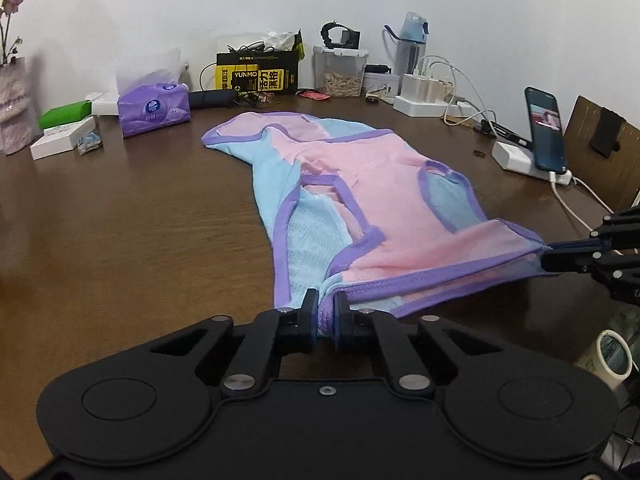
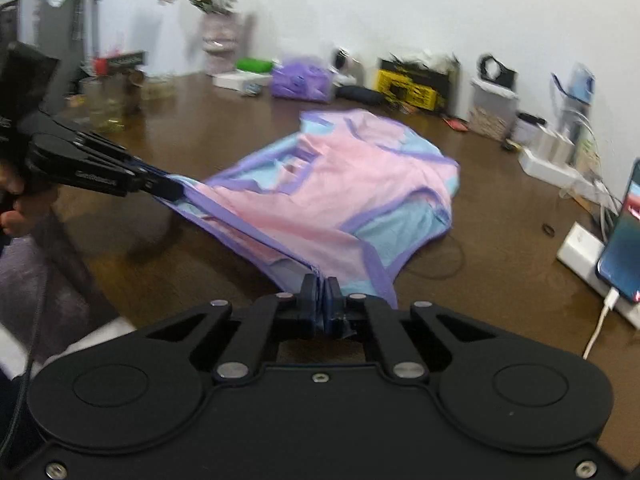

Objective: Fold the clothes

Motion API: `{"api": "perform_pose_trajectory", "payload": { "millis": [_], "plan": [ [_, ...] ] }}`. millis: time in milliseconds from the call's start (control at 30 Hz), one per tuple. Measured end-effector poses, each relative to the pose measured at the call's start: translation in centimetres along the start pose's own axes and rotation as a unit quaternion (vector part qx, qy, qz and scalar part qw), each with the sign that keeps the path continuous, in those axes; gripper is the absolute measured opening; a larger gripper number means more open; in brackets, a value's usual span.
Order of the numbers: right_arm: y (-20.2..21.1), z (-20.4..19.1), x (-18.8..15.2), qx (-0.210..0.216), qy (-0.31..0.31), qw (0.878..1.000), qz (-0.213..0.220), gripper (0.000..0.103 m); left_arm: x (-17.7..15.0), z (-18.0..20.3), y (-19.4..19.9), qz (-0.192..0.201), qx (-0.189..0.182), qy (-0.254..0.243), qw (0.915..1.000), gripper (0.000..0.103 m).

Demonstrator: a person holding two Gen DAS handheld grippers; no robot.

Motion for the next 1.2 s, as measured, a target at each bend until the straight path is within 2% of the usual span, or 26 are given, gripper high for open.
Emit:
{"api": "perform_pose_trajectory", "payload": {
  "millis": [100,167,200,233,267,300,333,367,467,533,600,633,700,833,867,967,1067,1133,1200],
  "plan": [
    [-0.1,-0.7,-1.1,0.023,0.002,0.999,-0.028,0.006,-1.8,0.4,0.7,-0.017,0.002,-0.011,0.9998,0.008],
    [0.1,-1.0,-1.5,0.016,-0.001,0.999,-0.029,0.009,-2.4,0.5,1.8,-0.007,-0.011,-0.014,0.9998,0.013],
    [0.4,-1.0,-1.5,0.016,-0.009,1.000,-0.026,0.015,-2.7,0.5,2.5,0.000,-0.022,-0.016,0.9996,0.032],
    [0.9,-0.8,-1.4,0.008,-0.009,1.000,-0.023,0.025,-2.9,0.4,3.1,0.007,-0.031,-0.017,0.9993,0.049],
    [1.4,-0.6,-1.2,0.000,-0.009,1.000,-0.020,0.029,-2.7,0.1,3.7,0.020,-0.035,-0.011,0.9991,0.080],
    [1.8,-0.4,-1.1,-0.008,-0.009,1.000,-0.017,0.034,-2.0,-0.6,4.4,0.043,-0.035,0.001,0.9985,0.084],
    [2.4,0.0,-0.8,-0.017,-0.011,1.000,-0.011,0.035,-1.4,-1.2,5.1,0.063,-0.035,0.012,0.9973,0.084],
    [2.8,0.4,-0.5,-0.026,-0.013,1.000,-0.003,0.036,-0.7,-1.5,5.0,0.064,-0.031,0.019,0.9973,0.083],
    [3.1,1.8,0.5,-0.051,-0.022,0.998,0.014,0.045,1.8,-2.4,4.2,0.076,-0.013,0.032,0.9965,0.081],
    [2.2,2.9,1.1,-0.066,-0.031,0.997,0.016,0.048,3.4,-2.2,2.6,0.092,0.001,0.010,0.9957,0.076],
    [1.4,4.0,1.7,-0.082,-0.040,0.996,0.017,0.048,5.2,-1.5,-1.1,0.071,0.013,-0.011,0.9973,0.062],
    [0.9,4.5,2.1,-0.089,-0.044,0.995,0.017,0.048,6.0,-1.2,-2.8,0.061,0.018,-0.020,0.9978,0.061],
    [0.1,5.7,2.7,-0.104,-0.053,0.993,0.018,0.048,6.6,-1.1,-4.5,0.050,0.020,-0.021,0.9984,0.052],
    [-1.7,7.9,3.9,-0.134,-0.071,0.988,0.021,0.048,7.1,-0.2,-8.3,0.013,0.026,-0.042,0.9987,0.048],
    [-2.2,8.2,4.1,-0.135,-0.073,0.988,0.019,0.048,7.1,0.0,-9.0,0.004,0.026,-0.047,0.9986,0.044],
    [-4.1,9.9,3.3,-0.121,-0.091,0.988,0.008,0.046,6.6,-0.5,-9.8,-0.003,0.019,-0.041,0.9990,0.007],
    [-5.5,10.6,3.3,-0.117,-0.096,0.988,-0.003,0.033,6.2,-1.5,-9.8,0.006,0.010,-0.020,0.9997,0.002],
    [-6.0,10.9,3.1,-0.116,-0.099,0.988,-0.006,0.012,6.5,-2.8,-9.5,0.016,0.023,0.024,0.9993,0.002],
    [-6.4,11.1,2.9,-0.115,-0.101,0.988,-0.008,0.008,6.5,-4.5,-9.2,0.028,0.040,0.074,0.9961,0.002]
  ]
}}
Point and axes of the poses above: each gripper's, at about its wrist camera, not at the fingertips, and y roughly against the way its jaws point, z to its right, x to its top, the point moved 6 cm from there along -y, roughly the way its jaws point, and after that the axes turned 11 degrees about x, right-handed, at the moved point
